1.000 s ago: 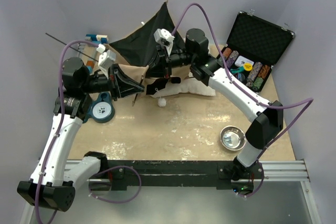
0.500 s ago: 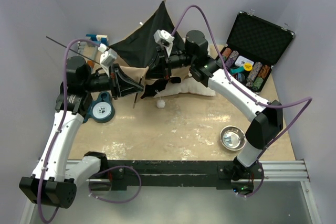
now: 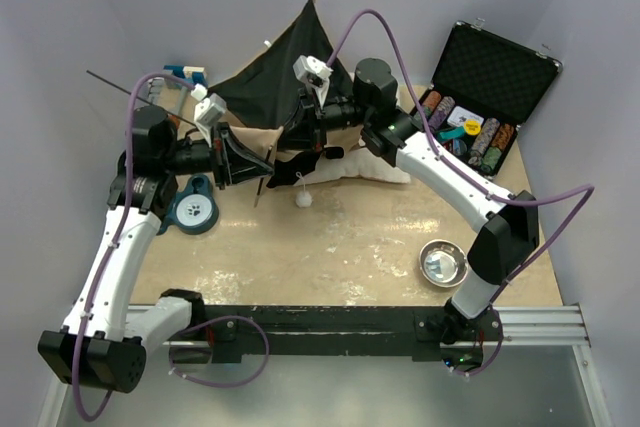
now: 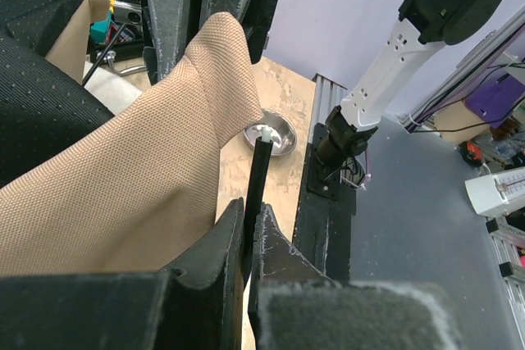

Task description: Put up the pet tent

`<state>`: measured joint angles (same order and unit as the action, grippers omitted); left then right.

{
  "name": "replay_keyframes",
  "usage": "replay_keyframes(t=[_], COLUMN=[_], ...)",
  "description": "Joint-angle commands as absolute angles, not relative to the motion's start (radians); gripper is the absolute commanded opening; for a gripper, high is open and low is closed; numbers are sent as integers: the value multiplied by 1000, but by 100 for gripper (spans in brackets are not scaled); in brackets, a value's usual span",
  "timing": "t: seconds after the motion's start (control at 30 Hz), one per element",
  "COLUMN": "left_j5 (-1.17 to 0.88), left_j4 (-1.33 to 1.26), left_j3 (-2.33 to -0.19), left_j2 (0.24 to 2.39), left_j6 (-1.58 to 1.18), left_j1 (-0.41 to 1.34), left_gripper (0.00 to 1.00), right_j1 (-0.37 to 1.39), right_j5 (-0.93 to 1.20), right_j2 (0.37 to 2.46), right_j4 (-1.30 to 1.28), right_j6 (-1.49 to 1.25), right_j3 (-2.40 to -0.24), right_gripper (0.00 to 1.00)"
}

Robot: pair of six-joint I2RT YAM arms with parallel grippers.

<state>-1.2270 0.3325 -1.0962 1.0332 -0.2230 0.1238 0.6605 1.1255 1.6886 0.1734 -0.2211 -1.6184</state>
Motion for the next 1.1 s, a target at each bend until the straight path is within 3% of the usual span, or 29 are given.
replay_keyframes(t=[0.0,0.53,1.07], left_j5=[-1126,-1103,-1155], left_j4=[589,581,528], left_j3=[-1038,-1058,-1049], left_j2=[1100,1123,1094], left_j6=[-244,-255,-301], left_j1=[94,94,94], left_gripper=[0,0,0], right_j1=[646,686,750], right_j5=[1181,1206,1115], right_j2=[1525,1525,1609], right_j4=[445,238,-379], right_j6=[-264,-77,511], right_j3=[-1693,-1726,-1864], right_gripper=[0,0,0])
